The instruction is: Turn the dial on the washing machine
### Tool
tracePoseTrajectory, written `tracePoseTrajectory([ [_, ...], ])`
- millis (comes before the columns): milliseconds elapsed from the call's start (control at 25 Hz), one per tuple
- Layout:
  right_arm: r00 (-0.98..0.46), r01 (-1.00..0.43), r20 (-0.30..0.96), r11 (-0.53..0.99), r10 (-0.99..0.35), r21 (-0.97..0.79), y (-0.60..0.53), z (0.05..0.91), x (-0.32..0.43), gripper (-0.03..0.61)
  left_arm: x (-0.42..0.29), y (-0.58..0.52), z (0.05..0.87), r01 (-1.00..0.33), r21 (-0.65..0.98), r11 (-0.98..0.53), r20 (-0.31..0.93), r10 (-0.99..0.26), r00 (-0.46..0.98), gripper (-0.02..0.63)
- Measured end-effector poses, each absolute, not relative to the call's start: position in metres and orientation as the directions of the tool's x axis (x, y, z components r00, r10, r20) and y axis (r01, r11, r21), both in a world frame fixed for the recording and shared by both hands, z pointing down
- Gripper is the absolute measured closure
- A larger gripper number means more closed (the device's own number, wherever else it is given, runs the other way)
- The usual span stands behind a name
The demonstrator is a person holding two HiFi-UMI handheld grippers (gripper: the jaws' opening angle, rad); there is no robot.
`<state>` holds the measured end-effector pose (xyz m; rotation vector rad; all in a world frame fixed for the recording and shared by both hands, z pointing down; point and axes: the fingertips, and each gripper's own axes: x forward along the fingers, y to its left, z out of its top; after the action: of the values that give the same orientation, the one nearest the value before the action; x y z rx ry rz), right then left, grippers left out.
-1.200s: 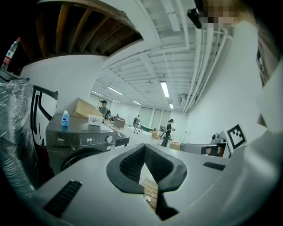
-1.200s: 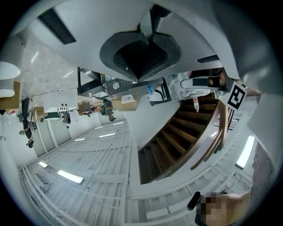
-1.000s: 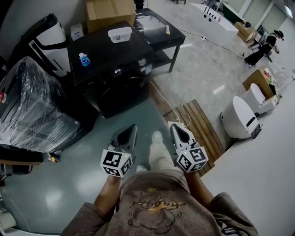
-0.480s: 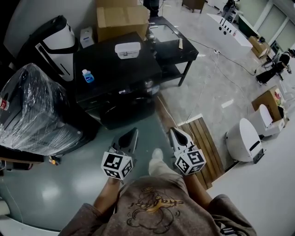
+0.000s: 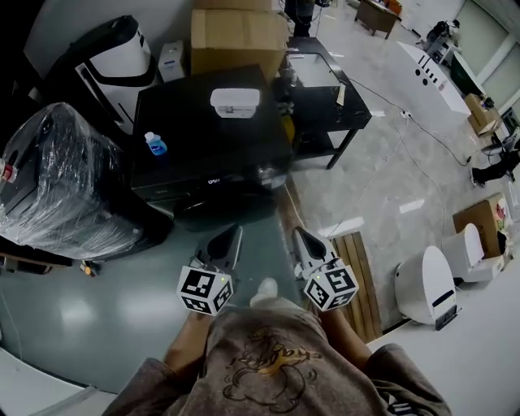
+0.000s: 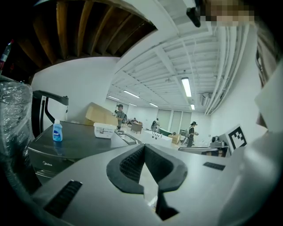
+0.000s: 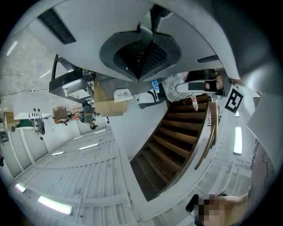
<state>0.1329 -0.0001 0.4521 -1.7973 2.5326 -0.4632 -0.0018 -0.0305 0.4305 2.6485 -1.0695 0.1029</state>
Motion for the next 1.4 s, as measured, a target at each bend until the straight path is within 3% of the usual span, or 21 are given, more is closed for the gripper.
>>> tracePoseTrajectory([
  [480, -0.403, -0.901, 0.173, 0.356, -0.899, -0.246, -0.043, 0.458, 0.145, 0.577, 0.005, -0.057, 0.432, -0.745, 0.212, -0.633, 0.193, -0.72, 0.667, 0.614],
  [1000, -0.354, -0.922, 0.148, 0.317, -0.924, -0.225, -0.073, 0.456, 0.14, 0.574, 0.003, -0.085, 0.432, -0.706, 0.217, -0.674, 0.189, -0.681, 0.708, 0.614],
  [1280, -0.375, -0.914, 0.178, 0.332, -0.91, -0.233, -0.089, 0.468, 0.127, 0.38, -0.001, -0.094, 0.44, -0.7, 0.23, -0.676, 0.201, -0.67, 0.714, 0.614],
  [1400, -0.391, -0.91, 0.216, 0.339, -0.895, -0.24, -0.1, 0.482, 0.119, 0.337, -0.001, -0.097, 0.443, -0.696, 0.234, -0.679, 0.21, -0.664, 0.718, 0.614],
])
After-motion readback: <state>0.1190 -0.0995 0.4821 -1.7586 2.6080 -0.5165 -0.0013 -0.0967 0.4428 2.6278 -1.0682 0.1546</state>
